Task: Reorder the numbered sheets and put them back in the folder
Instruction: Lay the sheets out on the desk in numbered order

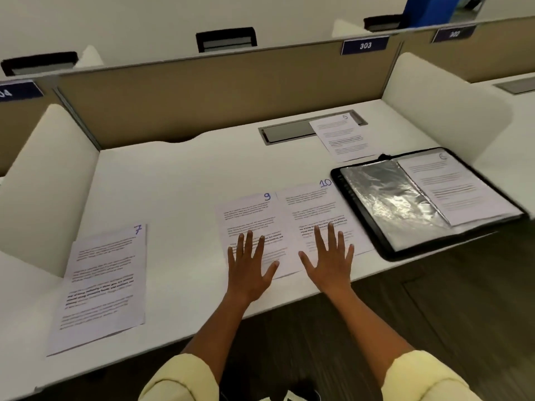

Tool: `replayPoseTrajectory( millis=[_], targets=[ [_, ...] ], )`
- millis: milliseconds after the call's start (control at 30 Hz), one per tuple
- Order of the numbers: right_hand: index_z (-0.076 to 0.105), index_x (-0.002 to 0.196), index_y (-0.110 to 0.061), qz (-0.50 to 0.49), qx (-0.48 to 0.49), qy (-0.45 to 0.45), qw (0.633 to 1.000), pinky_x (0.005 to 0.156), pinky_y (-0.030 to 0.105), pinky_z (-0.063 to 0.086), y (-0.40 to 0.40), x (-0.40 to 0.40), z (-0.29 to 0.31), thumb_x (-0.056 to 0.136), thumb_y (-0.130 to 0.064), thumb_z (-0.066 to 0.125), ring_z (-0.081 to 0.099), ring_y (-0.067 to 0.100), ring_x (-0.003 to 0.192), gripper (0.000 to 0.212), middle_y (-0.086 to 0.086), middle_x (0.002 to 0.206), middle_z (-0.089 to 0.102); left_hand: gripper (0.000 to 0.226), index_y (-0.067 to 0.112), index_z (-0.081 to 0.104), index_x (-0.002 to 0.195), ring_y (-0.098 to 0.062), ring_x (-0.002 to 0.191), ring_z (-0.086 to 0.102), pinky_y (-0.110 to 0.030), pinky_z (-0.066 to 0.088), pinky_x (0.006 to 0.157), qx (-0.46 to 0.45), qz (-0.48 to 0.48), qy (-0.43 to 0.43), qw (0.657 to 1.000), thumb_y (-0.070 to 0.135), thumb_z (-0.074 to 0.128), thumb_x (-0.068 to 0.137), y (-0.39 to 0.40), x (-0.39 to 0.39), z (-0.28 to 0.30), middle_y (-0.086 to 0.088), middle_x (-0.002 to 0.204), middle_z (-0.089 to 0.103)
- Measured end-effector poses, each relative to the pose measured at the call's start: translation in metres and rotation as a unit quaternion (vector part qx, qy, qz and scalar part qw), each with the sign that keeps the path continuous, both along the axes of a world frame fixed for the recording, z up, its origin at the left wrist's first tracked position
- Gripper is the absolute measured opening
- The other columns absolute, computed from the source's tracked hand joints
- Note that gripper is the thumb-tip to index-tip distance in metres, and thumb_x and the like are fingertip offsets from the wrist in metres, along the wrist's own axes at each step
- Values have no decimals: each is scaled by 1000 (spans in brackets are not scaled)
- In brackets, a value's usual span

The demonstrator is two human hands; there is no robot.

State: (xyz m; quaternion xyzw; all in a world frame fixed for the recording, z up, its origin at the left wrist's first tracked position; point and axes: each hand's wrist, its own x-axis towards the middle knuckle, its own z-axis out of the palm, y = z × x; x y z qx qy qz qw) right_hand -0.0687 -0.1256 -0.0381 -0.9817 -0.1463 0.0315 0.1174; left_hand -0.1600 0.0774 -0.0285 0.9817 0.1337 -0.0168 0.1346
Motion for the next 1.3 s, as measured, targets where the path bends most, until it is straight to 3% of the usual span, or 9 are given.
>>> replayPoseTrajectory(
  millis=[267, 400, 633, 967, 1300],
  targets=[
    [-5, 160, -34, -56, -13, 6, 998, 120, 62, 2, -98, 28, 9, 90, -78, 12, -3, 33, 155, 84, 6, 168, -11, 86, 33, -22, 150, -22, 146, -29, -50, -16, 118, 18, -55, 1, 998, 81, -7, 80, -94, 57, 4, 0, 160, -29],
    [-3, 160, -32, -80, -14, 12, 997, 120, 62, -1, -134, 41, 14, 94, -75, 22, -7, 33, 154, 82, 5, 167, -16, 84, 34, -19, 151, -23, 146, -28, -51, -17, 116, 24, -86, 4, 996, 79, -1, 82, -131, 83, 1, -1, 160, -27],
    [-8, 159, -35, -133, -4, 21, 991, 120, 61, 1, -189, 63, 20, 94, -77, 22, -8, 32, 154, 83, 3, 167, -18, 86, 32, -8, 156, -21, 146, -28, -48, -19, 116, -19, -143, -6, 989, 79, 1, 83, -191, 135, 3, -1, 161, -25],
    [-8, 159, -37, -201, 9, 34, 979, 122, 60, -1, -252, 125, 24, 94, -76, 24, -9, 30, 154, 82, 1, 167, -18, 88, 29, -2, 158, -25, 149, -21, -55, -8, 117, -26, -201, -1, 979, 77, 3, 84, -258, 224, -1, -5, 164, -17],
    [-11, 158, -36, -216, -11, 54, 975, 120, 60, 0, -303, 215, 24, 95, -74, 24, -6, 33, 154, 82, 4, 167, -17, 88, 28, -5, 157, -23, 146, -29, -54, -12, 118, -61, -222, 6, 973, 77, 2, 84, -315, 313, -12, -4, 162, -23]
  ],
)
